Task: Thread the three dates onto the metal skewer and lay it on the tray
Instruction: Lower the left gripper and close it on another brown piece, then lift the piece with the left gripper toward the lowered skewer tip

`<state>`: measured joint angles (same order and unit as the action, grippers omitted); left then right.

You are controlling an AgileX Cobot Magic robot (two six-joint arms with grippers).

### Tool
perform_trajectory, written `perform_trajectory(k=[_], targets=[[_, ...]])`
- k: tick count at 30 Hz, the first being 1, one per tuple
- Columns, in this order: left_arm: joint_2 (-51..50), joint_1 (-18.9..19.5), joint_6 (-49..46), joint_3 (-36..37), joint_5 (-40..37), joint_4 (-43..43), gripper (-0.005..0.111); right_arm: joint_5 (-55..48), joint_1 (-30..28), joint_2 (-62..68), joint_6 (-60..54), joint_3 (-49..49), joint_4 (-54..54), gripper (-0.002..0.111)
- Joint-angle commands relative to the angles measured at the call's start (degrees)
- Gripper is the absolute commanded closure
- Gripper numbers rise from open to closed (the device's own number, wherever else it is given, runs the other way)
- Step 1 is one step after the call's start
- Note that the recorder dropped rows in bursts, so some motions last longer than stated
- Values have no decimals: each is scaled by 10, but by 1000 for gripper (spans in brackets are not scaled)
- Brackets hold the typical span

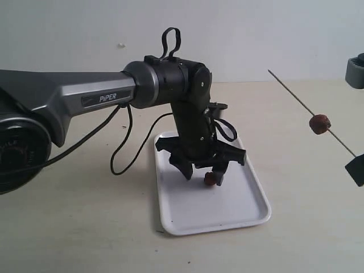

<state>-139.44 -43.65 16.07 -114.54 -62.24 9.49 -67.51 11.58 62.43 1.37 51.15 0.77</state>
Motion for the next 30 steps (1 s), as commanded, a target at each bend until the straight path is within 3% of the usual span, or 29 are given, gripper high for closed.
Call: perform_trajectory(k=[1, 4, 8, 15, 20, 30], targets=[[-1, -3, 6, -2, -5, -4, 50, 4, 1, -5, 2, -1, 5, 108], [-1, -3, 6, -2, -6, -4, 50, 4, 1, -5, 2, -1, 5, 108], [-1, -3, 2, -2, -13, -4, 60, 9, 1, -5, 2, -1, 6, 108], [-1, -3, -7, -2, -20, -4, 61, 10, 1, -5, 2, -1, 8, 108], [-1, -3, -9, -2, -24, -4, 73, 10, 1, -5, 2, -1, 8, 108], [-1, -3, -22, -2, -24, -4, 74, 11, 1, -5, 2, -1, 8, 108]])
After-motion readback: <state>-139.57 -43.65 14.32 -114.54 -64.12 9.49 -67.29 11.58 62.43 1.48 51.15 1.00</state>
